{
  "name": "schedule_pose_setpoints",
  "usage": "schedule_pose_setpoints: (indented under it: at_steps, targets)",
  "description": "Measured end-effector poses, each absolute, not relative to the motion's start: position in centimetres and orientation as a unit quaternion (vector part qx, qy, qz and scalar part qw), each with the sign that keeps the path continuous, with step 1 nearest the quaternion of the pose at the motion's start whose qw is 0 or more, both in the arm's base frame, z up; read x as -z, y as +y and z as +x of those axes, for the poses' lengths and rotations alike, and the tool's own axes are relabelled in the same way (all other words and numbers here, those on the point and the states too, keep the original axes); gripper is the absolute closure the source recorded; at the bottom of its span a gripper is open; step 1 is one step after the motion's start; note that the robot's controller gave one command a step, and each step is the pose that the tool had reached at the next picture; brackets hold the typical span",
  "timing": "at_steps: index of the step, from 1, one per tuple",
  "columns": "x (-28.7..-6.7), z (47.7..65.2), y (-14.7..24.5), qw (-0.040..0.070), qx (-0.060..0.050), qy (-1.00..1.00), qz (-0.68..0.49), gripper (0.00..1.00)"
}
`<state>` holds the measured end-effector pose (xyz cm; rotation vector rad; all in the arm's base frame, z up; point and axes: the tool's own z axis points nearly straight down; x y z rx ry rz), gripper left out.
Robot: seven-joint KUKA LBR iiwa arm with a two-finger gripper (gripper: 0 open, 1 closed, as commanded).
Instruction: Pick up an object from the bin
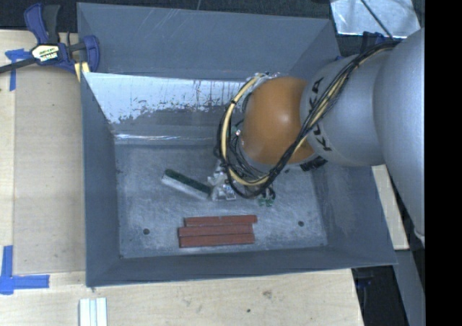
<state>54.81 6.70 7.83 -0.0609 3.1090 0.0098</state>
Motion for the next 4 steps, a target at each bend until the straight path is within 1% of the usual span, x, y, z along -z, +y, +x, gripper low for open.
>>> schedule_pose_setpoints:
  at_steps: [1,2,3,4]
  targets:
    - [-7.8,54.8,6.7,0.016,-0.003,1.0,-0.02,1.0]
    - [-11.4,55.6,5.9,0.0,0.0,1.0,-0.015,1.0]
    - [-14.6,55.3,6.3,0.002,0.0,1.0,-0.019,0.0]
    - [-14.6,55.3,6.3,0.002,0.0,1.0,-0.019,0.0]
